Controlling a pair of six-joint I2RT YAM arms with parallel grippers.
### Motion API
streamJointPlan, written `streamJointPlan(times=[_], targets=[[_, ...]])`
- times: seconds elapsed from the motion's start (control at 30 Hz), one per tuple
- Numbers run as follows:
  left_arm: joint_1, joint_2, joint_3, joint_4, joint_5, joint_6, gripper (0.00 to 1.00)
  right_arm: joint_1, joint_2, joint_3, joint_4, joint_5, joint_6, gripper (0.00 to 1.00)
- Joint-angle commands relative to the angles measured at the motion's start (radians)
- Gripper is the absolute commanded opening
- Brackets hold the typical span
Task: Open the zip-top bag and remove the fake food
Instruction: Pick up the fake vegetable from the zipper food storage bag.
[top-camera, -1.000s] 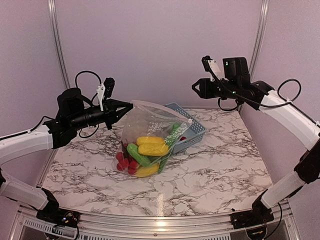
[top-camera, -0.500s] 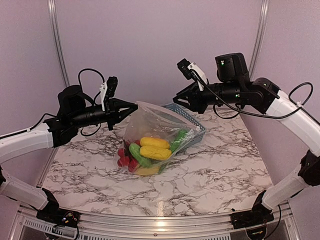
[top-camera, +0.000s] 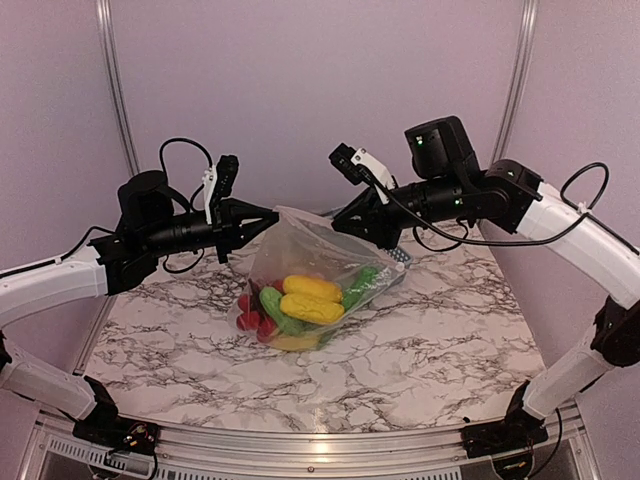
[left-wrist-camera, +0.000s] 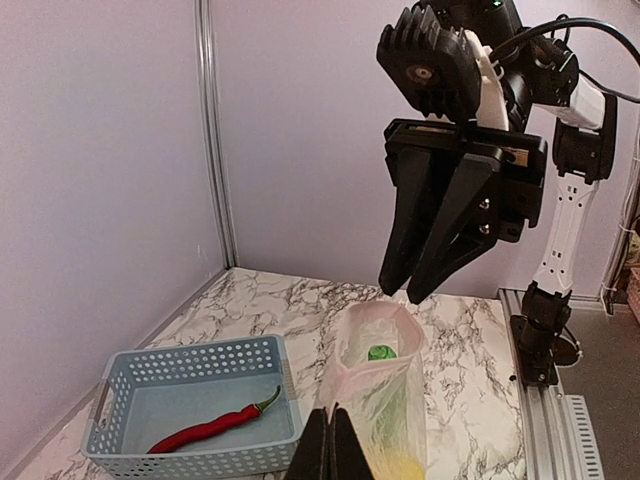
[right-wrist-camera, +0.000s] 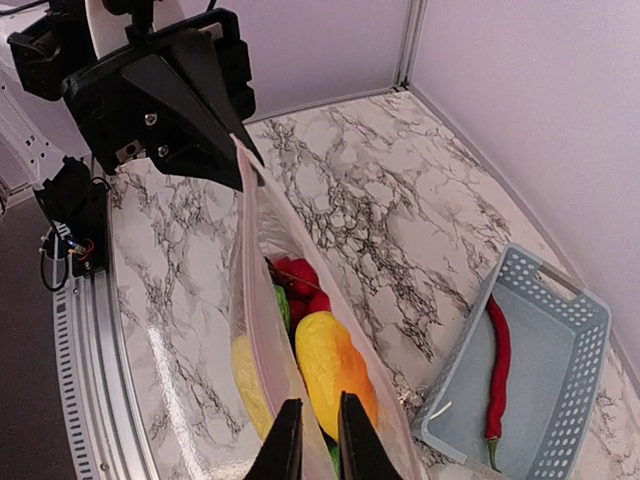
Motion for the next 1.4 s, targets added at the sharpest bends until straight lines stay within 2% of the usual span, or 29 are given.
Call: streamJointPlan(times=[0.0, 0.6, 0.77, 0.93, 1.37], targets=[[-0.008, 0.001, 0.044, 0.025, 0.014, 0.013, 0.00, 0.036, 0.012, 0.005, -0.031, -0.010, -0.012, 0.12], [-0.041, 0.002, 0.040, 0.019, 0.103, 0.032, 0.00, 0.036, 0.051, -0.057, -0.041, 0.024, 0.029, 0.11], [-0.070, 0.025, 0.041, 0.034, 0.109, 0.028, 0.00, 0.036, 0.009, -0.146, -0.035, 0.031, 0.068, 0.12], [-0.109, 0.066, 0.035, 0.057, 0.092, 0.025, 0.00, 0.037, -0.025, -0.223, -0.049, 0.056, 0.107, 0.15], [-0.163, 0.143, -0.021, 0.171, -0.063, -0.019, 0.00, 0.037, -0.102, -0.317, -0.085, 0.209, 0.220, 0.28]])
